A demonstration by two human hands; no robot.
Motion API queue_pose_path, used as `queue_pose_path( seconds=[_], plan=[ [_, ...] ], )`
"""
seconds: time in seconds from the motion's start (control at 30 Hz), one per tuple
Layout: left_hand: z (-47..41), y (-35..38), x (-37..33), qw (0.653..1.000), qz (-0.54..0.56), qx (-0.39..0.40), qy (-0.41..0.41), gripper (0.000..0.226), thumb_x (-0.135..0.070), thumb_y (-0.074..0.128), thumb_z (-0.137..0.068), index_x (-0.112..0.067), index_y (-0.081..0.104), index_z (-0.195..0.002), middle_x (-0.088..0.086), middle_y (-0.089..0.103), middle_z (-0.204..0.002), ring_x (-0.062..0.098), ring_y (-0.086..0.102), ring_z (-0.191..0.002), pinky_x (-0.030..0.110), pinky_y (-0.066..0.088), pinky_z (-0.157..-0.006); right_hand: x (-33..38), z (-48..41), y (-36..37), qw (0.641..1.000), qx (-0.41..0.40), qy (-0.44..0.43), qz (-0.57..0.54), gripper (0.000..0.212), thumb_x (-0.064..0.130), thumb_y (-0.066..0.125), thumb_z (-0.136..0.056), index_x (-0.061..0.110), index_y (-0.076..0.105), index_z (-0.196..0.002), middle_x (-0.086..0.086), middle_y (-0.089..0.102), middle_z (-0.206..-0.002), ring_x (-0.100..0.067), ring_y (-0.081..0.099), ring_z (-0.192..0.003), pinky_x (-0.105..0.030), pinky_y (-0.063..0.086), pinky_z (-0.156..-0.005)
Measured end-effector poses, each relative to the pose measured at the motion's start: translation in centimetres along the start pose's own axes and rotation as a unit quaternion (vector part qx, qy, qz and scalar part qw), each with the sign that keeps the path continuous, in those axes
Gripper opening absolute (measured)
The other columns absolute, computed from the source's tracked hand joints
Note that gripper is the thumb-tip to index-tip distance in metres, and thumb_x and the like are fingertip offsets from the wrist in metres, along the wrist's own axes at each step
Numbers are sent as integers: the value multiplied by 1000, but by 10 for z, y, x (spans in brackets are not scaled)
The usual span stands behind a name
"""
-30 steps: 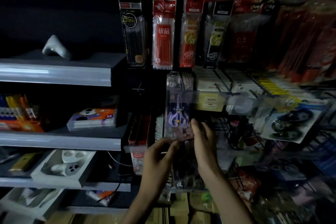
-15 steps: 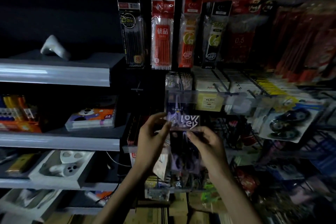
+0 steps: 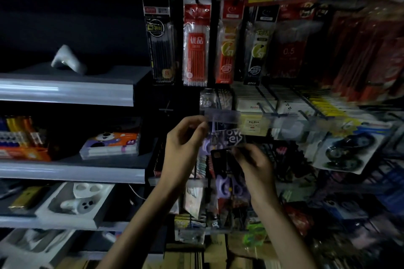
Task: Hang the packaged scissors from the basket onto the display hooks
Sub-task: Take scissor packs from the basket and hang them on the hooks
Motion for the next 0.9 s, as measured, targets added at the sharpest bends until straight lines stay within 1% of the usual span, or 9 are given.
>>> queue_pose_path(
  seconds=[0.1, 0.17, 0.23, 0.3, 0.33, 0.4, 0.5, 0.67, 0.9],
  plan=[
    [-4, 0, -14, 1000, 5, 8, 20, 18, -15, 61, -105, -17, 74, -118, 5, 77, -110, 22, 72, -110, 41, 57, -99, 4, -5, 5, 1000, -8, 3, -15, 8, 26, 70, -96, 21, 72, -101, 10, 75, -97, -6, 70, -95, -27, 55, -83],
    [-7, -2, -18, 1000, 0, 13, 25, 22, -15, 61, -105, -20, 73, -123, 11, 75, -109, 30, 71, -110, 49, 57, -102, 9, -9, 9, 1000, -11, -5, -13, 12, 30, 69, -96, 21, 73, -103, 8, 75, -101, -8, 70, -98, -30, 55, -85],
    [-9, -4, -19, 999, -15, 20, 25, 25, -17, 62, -105, -26, 72, -126, 18, 70, -106, 39, 67, -108, 56, 54, -102, 14, -12, 13, 1000, -12, -14, -10, 13, 33, 69, -96, 23, 73, -103, 7, 75, -103, -8, 70, -99, -28, 55, -84],
    [-9, -5, -19, 999, -24, 29, 24, 27, -16, 62, -105, -27, 72, -127, 21, 67, -103, 42, 65, -107, 53, 53, -102, 19, -15, 18, 1000, -11, -18, -15, 9, 32, 69, -97, 25, 73, -101, 10, 75, -101, -3, 69, -96, -19, 53, -79],
    [-9, -5, -20, 999, -26, 34, 24, 28, -15, 61, -105, -26, 71, -129, 21, 66, -102, 41, 66, -106, 49, 54, -101, 20, -16, 20, 1000, -11, -17, -20, 7, 31, 69, -97, 26, 73, -100, 11, 75, -100, -1, 69, -94, -15, 52, -76],
    [-8, -5, -23, 998, -31, 44, 25, 29, -14, 61, -105, -25, 70, -131, 21, 66, -100, 33, 69, -100, 41, 55, -97, 23, -19, 24, 999, -14, -16, -25, 5, 31, 69, -97, 27, 72, -99, 11, 74, -101, 0, 68, -94, -14, 51, -75],
    [-7, -6, -22, 997, -44, 50, 27, 31, -14, 60, -106, -26, 69, -132, 20, 63, -98, 17, 65, -92, 31, 52, -90, 24, -25, 26, 999, -20, -16, -30, 8, 32, 69, -97, 27, 73, -101, 8, 75, -104, -4, 68, -99, -22, 52, -84],
    [-5, -6, -18, 997, -44, 63, 12, 37, -14, 60, -106, -29, 66, -139, 21, 63, -98, 16, 60, -90, 33, 49, -87, 22, -35, 24, 999, -34, -8, -29, 18, 36, 69, -96, 24, 74, -109, 7, 75, -107, -8, 69, -103, -29, 54, -90],
    [-3, -4, -12, 996, -52, 71, 0, 42, -14, 61, -105, -31, 62, -143, 20, 65, -99, 15, 62, -91, 30, 51, -91, 19, -42, 30, 999, -38, -6, -33, 14, 29, 68, -97, 18, 73, -104, 2, 76, -102, -11, 70, -97, -25, 52, -82]
  ],
)
Point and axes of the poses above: each hand's wrist, its own z-axis away from the middle knuckle, its own y-axis out of the palm, x = y × z, the point moved 5 cm from there along -z, towards the middle knuckle
